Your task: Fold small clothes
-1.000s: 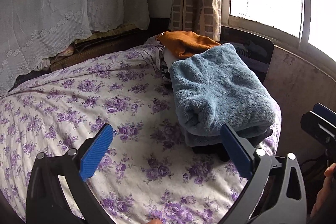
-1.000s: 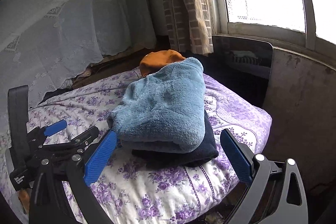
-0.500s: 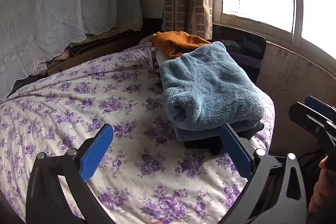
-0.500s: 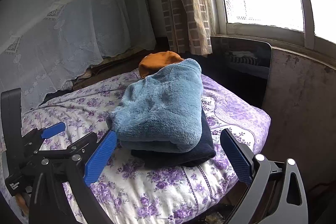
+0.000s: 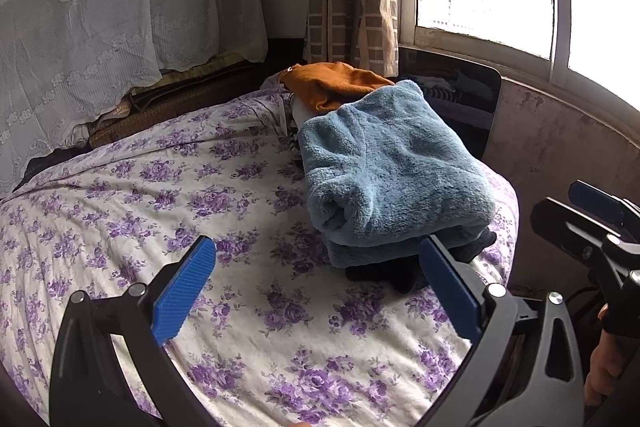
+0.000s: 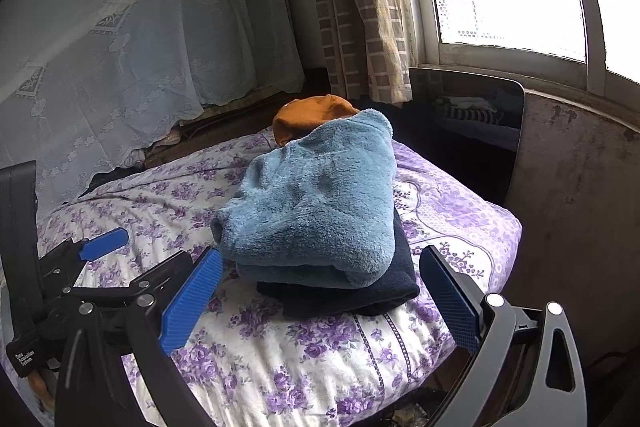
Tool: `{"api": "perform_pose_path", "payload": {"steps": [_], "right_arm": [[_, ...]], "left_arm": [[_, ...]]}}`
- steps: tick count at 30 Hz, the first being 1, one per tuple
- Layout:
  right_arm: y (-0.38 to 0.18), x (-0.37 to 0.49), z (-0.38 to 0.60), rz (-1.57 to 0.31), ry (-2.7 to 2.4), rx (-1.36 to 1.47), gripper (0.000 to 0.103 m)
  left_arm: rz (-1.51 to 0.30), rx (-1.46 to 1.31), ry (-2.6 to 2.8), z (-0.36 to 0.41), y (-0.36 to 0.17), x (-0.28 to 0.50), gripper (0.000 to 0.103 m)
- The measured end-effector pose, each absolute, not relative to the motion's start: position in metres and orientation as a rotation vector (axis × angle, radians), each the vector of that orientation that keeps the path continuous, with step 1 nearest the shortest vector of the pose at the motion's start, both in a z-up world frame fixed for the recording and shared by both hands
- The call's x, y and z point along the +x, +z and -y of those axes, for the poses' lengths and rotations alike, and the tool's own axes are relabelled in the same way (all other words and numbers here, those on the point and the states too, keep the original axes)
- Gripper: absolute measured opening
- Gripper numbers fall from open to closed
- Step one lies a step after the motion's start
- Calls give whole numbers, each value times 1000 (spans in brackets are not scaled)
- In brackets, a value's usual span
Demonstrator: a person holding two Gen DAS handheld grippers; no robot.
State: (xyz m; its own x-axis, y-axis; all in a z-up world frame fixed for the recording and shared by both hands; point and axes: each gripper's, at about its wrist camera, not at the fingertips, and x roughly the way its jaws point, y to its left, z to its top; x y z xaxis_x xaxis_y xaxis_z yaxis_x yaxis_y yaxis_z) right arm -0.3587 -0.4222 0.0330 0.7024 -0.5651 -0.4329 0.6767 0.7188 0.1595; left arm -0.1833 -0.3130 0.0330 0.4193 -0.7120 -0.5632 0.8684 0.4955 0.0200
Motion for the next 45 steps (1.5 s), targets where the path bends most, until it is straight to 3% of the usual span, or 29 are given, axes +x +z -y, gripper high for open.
{"api": "perform_pose_path", "payload": {"steps": [45], "right_arm": [[37, -361, 421, -358, -694, 318, 99]], "left_arm": [[-480, 370, -1044, 303, 35, -203, 99]]}}
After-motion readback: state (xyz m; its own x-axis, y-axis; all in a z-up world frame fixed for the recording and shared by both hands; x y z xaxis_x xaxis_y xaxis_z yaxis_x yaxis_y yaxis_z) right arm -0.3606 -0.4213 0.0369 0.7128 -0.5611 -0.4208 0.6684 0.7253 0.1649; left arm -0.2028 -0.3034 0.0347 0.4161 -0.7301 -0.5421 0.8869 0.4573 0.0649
